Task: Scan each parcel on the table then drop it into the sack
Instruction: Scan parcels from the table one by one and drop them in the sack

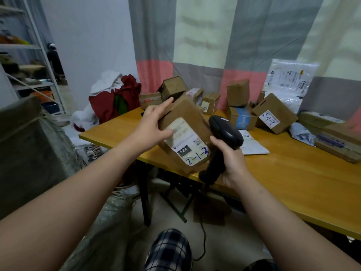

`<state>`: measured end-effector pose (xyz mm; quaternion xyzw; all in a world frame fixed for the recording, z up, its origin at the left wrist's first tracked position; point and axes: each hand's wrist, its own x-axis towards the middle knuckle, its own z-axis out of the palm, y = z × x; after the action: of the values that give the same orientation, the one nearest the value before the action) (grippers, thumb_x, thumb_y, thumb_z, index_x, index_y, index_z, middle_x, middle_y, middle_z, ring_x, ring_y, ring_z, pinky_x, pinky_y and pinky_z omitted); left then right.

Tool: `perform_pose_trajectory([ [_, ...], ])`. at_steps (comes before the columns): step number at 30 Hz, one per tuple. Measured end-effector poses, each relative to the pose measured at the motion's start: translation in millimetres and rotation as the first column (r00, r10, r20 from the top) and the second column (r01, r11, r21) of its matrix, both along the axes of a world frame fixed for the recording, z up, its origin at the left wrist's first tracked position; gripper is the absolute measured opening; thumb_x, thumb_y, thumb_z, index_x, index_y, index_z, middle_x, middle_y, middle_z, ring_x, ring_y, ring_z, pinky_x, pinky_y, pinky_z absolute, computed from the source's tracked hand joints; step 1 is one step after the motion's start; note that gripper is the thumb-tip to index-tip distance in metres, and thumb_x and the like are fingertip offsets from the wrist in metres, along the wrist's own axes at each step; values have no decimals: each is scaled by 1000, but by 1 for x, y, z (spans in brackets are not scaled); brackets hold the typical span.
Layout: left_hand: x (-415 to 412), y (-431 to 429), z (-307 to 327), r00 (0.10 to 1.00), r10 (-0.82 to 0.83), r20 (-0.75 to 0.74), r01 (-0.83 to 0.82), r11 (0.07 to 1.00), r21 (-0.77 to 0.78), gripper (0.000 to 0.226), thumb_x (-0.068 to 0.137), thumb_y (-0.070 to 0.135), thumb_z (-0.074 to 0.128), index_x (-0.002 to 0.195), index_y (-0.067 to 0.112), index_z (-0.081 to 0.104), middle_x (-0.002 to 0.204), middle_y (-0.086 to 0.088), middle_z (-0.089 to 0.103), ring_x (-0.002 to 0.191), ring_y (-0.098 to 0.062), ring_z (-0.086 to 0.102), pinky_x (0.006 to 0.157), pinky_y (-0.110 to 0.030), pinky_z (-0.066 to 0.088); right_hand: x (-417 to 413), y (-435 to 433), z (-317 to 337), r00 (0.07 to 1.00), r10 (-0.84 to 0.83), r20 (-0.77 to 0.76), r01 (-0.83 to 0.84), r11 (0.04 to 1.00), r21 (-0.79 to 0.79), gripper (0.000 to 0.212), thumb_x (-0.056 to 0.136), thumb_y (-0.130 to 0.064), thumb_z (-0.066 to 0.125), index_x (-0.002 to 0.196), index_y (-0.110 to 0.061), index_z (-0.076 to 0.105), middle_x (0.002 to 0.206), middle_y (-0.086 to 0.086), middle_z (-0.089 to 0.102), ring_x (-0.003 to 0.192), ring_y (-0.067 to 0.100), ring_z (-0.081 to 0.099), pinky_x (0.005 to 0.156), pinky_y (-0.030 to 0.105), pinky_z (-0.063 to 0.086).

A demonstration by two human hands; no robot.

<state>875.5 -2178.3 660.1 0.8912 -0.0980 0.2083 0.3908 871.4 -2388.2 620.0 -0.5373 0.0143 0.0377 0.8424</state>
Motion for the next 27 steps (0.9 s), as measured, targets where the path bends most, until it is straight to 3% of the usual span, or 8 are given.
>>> perform_pose_trajectory([
  [5, 9, -6, -7, 993, 71, 99, -63, 995, -77, 44, 79, 26, 77, 119, 20, 59, 127, 0, 44, 115, -9, 46, 100, -23, 37, 4, 0, -23, 991, -53, -126, 46, 997, -59, 23, 84, -29, 70, 100, -13, 67, 89, 5, 76, 86, 21, 72, 82, 36, 55],
  [7, 13, -13, -18, 996, 41, 82, -27, 987, -155, 43, 80, 24, 76, 118, 24, 56, 132, 2, 34, 121, -6, 35, 106, -21, 28, 5, -3, -24, 989, -75, -129, 65, 995, -79, 20, 85, -26, 70, 100, -12, 67, 89, 6, 76, 84, 21, 72, 75, 34, 54],
  [9, 18, -21, -29, 999, 22, 40, -10, 961, -277, 52, 80, 22, 76, 122, 29, 47, 136, 2, 31, 124, -10, 36, 110, -29, 32, 6, -8, -20, 987, -125, -103, 115, 988, -102, 17, 85, -19, 70, 100, -13, 65, 90, 6, 74, 80, 19, 71, 68, 31, 53],
  [13, 29, -32, -47, 999, 26, 34, -12, 928, -374, 73, 77, 25, 79, 129, 38, 30, 141, -1, 29, 126, -21, 42, 104, -45, 44, 5, -28, -15, 962, -224, 158, 269, 880, -391, 32, 81, -18, 75, 110, -20, 62, 103, -1, 67, 96, 13, 60, 80, 29, 49],
  [15, 33, -36, -54, 1000, -3, 29, 12, 943, -332, 85, 75, 27, 81, 135, 43, 23, 143, -3, 26, 129, -22, 38, 106, -46, 42, -1, -37, -16, 953, -124, 278, 255, 824, -507, 20, 81, -17, 75, 97, -23, 64, 88, -4, 68, 80, 13, 62, 69, 26, 51],
  [18, 37, -38, -59, 998, -60, 30, 66, 942, -329, 93, 73, 28, 82, 134, 50, 15, 144, -6, 33, 130, -24, 42, 106, -49, 42, -11, -41, -19, 952, 5, 306, 180, 800, -573, 14, 83, -15, 73, 76, -23, 63, 52, -11, 60, 45, 11, 58, 48, 26, 49],
  [23, 37, -34, -59, 994, -95, -48, 78, 955, -286, 108, 60, 47, 80, 137, 56, 4, 149, -4, 29, 134, -23, 40, 109, -51, 38, -18, -39, -22, 934, 54, 354, 166, 809, -563, 7, 83, -14, 73, 89, -12, 70, 51, -5, 60, 45, 19, 58, 50, 33, 50],
  [27, 35, -34, -59, 991, -120, -59, 102, 966, -237, 112, 60, 48, 79, 139, 55, 0, 150, -4, 24, 137, -21, 35, 110, -51, 36, -21, -36, -17, 929, 73, 363, 147, 828, -542, 10, 84, -15, 71, 93, -12, 68, 54, -2, 60, 47, 20, 60, 50, 34, 53],
])
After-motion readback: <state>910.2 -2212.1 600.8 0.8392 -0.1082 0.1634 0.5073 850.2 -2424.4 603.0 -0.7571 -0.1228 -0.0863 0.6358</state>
